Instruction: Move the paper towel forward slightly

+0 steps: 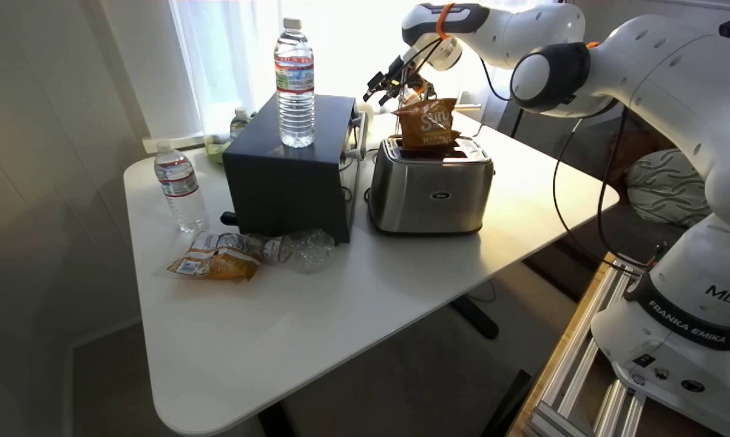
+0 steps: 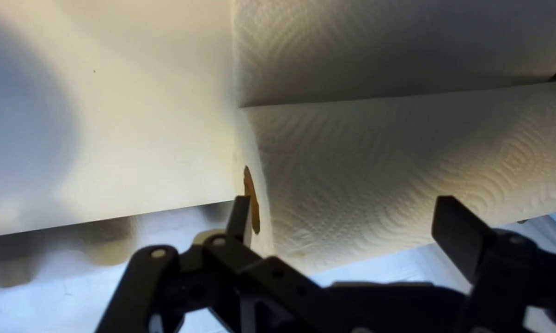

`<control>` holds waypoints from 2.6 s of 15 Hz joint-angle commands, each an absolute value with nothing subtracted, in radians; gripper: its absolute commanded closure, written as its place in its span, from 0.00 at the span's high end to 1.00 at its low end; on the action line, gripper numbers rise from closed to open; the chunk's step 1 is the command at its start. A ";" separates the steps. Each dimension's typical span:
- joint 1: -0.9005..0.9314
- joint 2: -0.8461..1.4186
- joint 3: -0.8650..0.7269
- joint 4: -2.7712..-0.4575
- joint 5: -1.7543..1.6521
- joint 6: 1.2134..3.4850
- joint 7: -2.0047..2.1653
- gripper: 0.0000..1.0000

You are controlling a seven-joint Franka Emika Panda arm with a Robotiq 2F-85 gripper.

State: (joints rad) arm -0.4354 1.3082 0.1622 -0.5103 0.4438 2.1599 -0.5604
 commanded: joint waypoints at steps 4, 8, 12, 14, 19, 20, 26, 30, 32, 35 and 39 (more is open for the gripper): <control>-0.446 1.363 0.222 -0.453 0.476 2.220 -0.566 1.00; -0.443 1.370 0.231 -0.455 0.469 2.248 -0.564 1.00; -0.444 1.372 0.233 -0.456 0.464 2.260 -0.567 0.68; -0.445 1.371 0.235 -0.457 0.464 2.253 -0.571 0.62; -0.441 1.365 0.233 -0.461 0.455 2.232 -0.578 0.59; -0.441 1.364 0.235 -0.461 0.456 2.227 -0.580 0.58; -0.443 1.351 0.235 -0.472 0.454 2.147 -0.560 0.67; -0.441 1.349 0.231 -0.471 0.453 2.103 -0.547 0.69; -0.430 1.362 0.217 -0.449 0.443 2.175 -0.568 0.69; -0.422 1.359 0.187 -0.450 0.413 2.248 -0.554 0.70; -0.419 1.428 0.187 -0.335 0.357 2.208 -0.506 0.93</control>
State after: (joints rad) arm -0.4327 1.3419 0.1897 -0.4814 0.4097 2.2450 -0.5547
